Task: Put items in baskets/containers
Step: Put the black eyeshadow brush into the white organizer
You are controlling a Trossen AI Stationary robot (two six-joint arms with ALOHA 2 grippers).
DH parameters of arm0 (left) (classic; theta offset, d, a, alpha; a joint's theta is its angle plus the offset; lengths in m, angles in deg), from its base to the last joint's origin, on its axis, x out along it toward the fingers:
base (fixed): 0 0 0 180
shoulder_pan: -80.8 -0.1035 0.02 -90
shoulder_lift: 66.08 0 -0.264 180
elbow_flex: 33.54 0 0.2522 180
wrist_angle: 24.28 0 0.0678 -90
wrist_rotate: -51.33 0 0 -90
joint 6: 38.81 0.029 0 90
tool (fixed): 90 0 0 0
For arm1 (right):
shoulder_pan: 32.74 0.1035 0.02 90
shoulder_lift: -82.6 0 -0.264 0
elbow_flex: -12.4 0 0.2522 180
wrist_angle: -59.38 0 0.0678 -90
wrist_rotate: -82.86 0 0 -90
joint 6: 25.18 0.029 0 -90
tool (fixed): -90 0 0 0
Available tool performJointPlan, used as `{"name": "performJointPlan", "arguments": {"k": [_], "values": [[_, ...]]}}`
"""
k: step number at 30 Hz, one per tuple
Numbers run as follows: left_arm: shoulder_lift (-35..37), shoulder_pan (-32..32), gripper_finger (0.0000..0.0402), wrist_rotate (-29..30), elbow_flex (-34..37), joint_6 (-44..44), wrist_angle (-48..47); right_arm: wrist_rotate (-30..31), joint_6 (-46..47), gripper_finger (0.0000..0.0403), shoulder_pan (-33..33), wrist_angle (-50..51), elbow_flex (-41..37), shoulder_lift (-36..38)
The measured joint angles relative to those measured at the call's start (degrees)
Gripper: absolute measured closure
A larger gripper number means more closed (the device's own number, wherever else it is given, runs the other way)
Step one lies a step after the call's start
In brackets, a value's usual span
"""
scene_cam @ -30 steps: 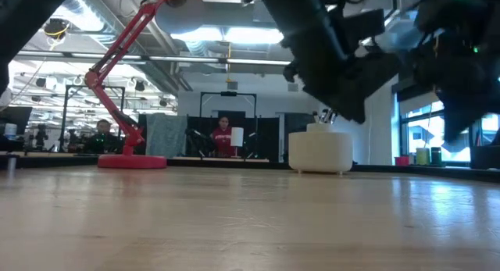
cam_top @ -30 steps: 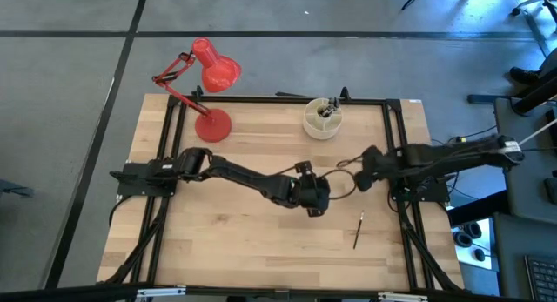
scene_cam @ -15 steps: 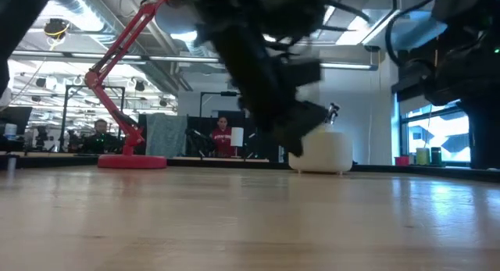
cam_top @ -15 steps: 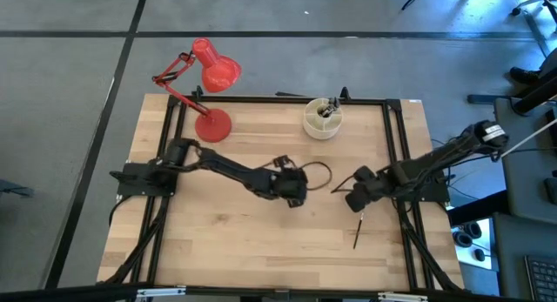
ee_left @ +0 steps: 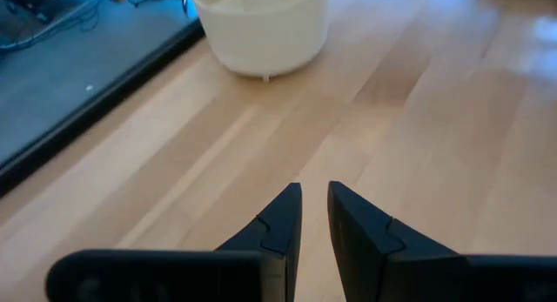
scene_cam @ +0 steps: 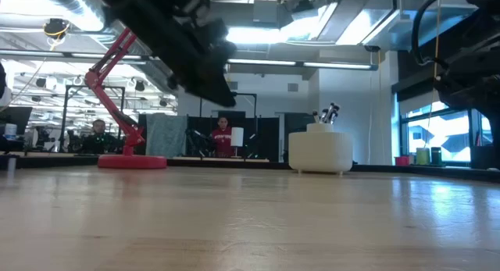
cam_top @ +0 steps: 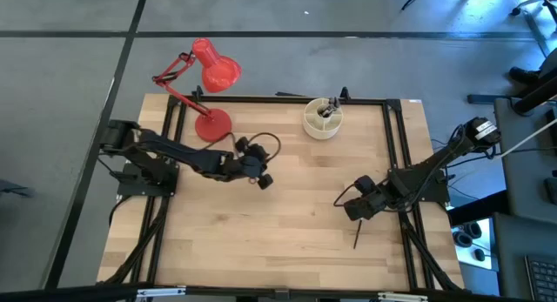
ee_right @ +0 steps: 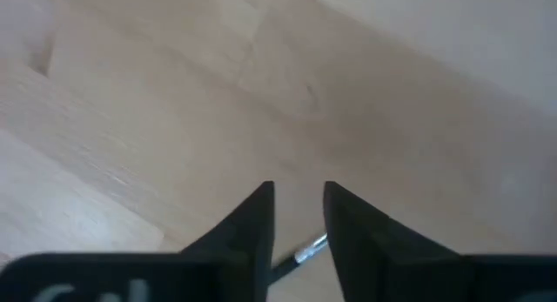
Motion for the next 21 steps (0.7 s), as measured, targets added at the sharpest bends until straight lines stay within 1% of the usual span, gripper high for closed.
{"name": "performJointPlan", "arguments": {"k": [5, 7, 9, 13, 18, 21], "values": [[6.13, 2.79, 0.0345, 2.83, 2.78, -0.29, 0.37, -4.54, 4.53, 0.0254, 0.55, 1.29, 0.00, -1.85], [7.45, 3.79, 0.0343, 4.40, 3.31, -0.32, 0.59, -5.93, 6.19, 0.0248, 0.50, 0.99, 0.00, -2.59], [8.11, 4.67, 0.0343, 5.77, 3.70, -0.30, 0.70, -5.96, 6.82, 0.0249, 0.52, 0.99, 0.00, -3.32], [8.33, 5.58, 0.0346, 6.72, 3.85, -0.29, 0.48, -7.04, 7.67, 0.0271, 0.50, 0.14, 0.01, -5.41], [8.35, 5.45, 0.0347, 6.93, 3.85, -0.26, 0.44, -9.15, 7.70, 0.0320, 0.44, 0.43, 0.31, -9.21], [8.35, 5.41, 0.0345, 6.95, 3.85, 0.58, 0.47, -9.15, 7.42, 0.0348, 0.46, 0.58, 0.24, -10.40]]}}
